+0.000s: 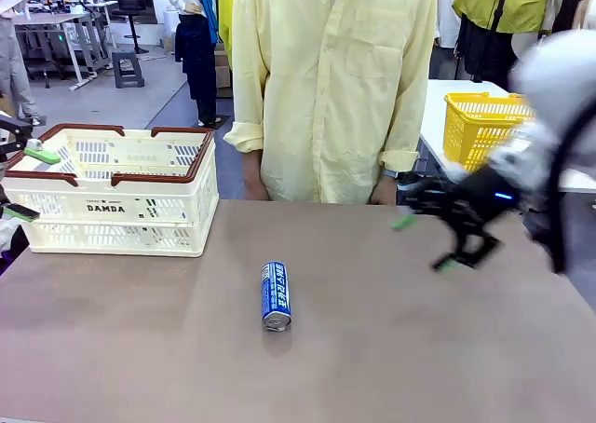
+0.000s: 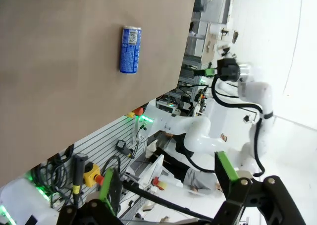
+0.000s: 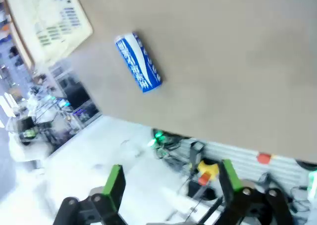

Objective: Place the drinks into the Shopping basket.
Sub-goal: Pick up one drink and place it into the Shopping basket.

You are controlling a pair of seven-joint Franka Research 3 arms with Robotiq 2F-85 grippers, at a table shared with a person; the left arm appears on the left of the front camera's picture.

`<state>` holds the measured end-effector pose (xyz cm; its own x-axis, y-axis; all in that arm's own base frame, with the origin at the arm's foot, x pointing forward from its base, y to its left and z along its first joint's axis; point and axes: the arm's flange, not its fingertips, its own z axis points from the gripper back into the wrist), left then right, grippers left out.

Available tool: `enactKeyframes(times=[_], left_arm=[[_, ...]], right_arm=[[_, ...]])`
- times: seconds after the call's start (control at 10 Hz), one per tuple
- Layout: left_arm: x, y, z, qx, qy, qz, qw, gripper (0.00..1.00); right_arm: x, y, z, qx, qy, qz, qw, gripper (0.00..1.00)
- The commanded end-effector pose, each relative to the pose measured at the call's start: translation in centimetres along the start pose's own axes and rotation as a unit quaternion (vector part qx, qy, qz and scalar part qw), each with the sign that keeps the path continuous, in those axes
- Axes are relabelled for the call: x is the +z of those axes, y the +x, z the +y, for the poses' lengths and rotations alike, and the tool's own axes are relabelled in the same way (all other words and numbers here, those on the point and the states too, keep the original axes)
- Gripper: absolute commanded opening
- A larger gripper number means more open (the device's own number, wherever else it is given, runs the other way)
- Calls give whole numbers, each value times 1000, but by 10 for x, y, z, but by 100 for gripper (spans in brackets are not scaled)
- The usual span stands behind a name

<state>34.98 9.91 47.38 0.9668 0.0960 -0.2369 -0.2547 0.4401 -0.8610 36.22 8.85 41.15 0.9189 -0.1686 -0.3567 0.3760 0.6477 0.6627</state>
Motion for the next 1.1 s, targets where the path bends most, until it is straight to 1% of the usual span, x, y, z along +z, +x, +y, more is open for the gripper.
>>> enactKeyframes(times=[0.0,0.1,0.2,0.3,0.4,0.5,1.0], left_arm=[[-1,-2,-2,1,-13,-1,1000,100],[-1,-2,-2,1,-13,-1,1000,100],[-1,-2,-2,1,-13,-1,1000,100],[-1,-2,-2,1,-13,-1,1000,100],[-1,-2,-2,1,-13,-1,1000,100],[-1,-2,-2,1,-13,-1,1000,100],[-1,-2,-2,1,-13,-1,1000,100]], right_arm=[[113,-21,-157,-100,164,-73,979,100],[129,-31,-195,-112,253,-156,948,100],[132,-41,-219,-84,293,-210,929,100],[130,-48,-231,-62,319,-243,914,100],[125,-47,-234,-46,328,-270,904,100],[170,-31,-219,-119,266,-176,940,100],[170,-31,-219,-119,266,-176,940,100]])
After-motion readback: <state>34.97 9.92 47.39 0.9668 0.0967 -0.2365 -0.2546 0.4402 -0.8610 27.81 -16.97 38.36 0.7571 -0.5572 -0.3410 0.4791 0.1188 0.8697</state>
